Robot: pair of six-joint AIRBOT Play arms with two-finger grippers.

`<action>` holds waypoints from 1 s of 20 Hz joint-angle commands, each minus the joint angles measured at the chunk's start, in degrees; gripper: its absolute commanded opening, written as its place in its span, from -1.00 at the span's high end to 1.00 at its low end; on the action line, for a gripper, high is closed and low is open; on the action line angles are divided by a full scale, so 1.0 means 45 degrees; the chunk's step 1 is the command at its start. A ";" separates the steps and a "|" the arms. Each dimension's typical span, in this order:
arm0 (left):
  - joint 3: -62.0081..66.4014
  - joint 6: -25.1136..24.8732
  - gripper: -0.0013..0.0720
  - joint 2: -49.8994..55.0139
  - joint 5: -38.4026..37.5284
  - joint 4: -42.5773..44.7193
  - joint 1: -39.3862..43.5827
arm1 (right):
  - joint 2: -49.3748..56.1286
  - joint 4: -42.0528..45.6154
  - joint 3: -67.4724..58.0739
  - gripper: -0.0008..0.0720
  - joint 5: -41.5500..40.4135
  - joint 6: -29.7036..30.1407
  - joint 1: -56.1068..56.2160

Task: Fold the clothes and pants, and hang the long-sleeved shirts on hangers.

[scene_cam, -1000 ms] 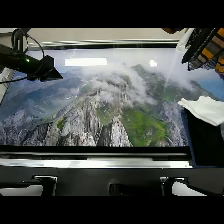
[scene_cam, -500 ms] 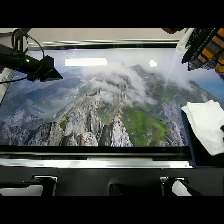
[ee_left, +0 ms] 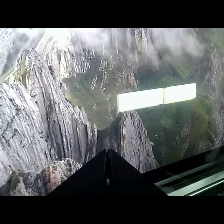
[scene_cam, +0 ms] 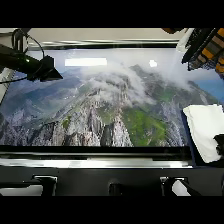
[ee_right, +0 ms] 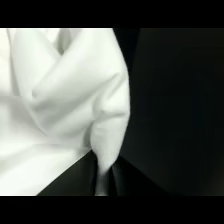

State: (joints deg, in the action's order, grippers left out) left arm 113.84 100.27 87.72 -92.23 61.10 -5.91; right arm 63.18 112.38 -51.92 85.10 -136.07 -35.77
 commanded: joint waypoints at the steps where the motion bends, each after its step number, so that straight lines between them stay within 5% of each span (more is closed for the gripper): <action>1: -0.0005 -0.0005 0.91 0.0005 0.0005 0.0005 -0.0015 | -0.0019 0.0656 0.0165 0.29 0.0063 0.0194 -0.0024; 2: -0.0005 0.0010 0.81 0.0005 0.0005 0.0199 -0.0015 | -0.0019 0.1098 0.0155 -0.17 0.0272 0.0413 -0.0024; 4: -0.0005 0.0049 0.03 0.0005 -0.0068 0.1098 -0.0015 | -0.0019 0.1467 -0.0073 -0.15 0.0087 0.1695 -0.0019; 6: -0.0010 -0.0005 0.17 0.0005 -0.0442 0.1885 -0.0015 | -0.0019 -0.0262 -0.0782 0.46 -0.0855 0.3390 -0.0019; 8: -0.0267 -0.0359 0.91 -0.0044 -0.0525 0.2006 0.0019 | -0.0141 -0.4080 -0.1316 0.71 -0.2200 0.5149 0.0087; 11: -0.1564 -0.1865 0.92 -0.0437 -0.0063 0.2006 0.0510 | -0.0495 -0.8859 -0.1341 0.90 -0.3837 0.8024 0.2176; 16: -0.7514 -0.2861 0.92 -0.3662 0.2982 0.2016 0.1690 | -0.0495 -0.7796 -0.1326 0.90 -0.4065 0.9364 0.9510; 20: -1.0797 -0.1821 0.92 -0.5620 0.4231 0.3628 0.1885 | -0.0495 -0.6431 -0.1326 0.90 -0.4726 0.8714 1.2352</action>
State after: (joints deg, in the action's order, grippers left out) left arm 75.64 89.41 68.42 -78.76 72.40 1.61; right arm 61.01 80.73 -57.82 66.54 -97.43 10.15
